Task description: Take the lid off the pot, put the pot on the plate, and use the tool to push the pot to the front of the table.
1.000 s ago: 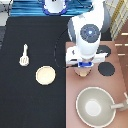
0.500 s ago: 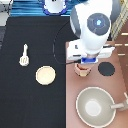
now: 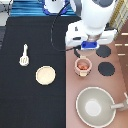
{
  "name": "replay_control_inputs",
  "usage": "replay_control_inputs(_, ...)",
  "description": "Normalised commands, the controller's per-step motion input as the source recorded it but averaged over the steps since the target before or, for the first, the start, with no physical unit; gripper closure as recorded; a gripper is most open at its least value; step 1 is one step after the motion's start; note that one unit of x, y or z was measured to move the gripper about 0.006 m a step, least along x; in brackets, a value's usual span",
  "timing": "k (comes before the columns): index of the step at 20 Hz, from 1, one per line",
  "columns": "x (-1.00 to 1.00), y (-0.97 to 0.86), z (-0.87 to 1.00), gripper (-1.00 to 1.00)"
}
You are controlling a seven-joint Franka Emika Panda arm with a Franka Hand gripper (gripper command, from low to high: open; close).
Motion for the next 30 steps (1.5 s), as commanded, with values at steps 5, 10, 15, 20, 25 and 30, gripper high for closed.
replay_control_inputs(5,-1.00,-0.16,-0.33,1.00)
replay_control_inputs(10,-1.00,-0.18,-0.52,1.00)
replay_control_inputs(15,-1.00,-0.17,-0.74,1.00)
replay_control_inputs(20,-0.66,-0.03,-0.85,1.00)
replay_control_inputs(25,-0.01,0.01,-0.73,1.00)
replay_control_inputs(30,0.19,0.09,-0.50,1.00)
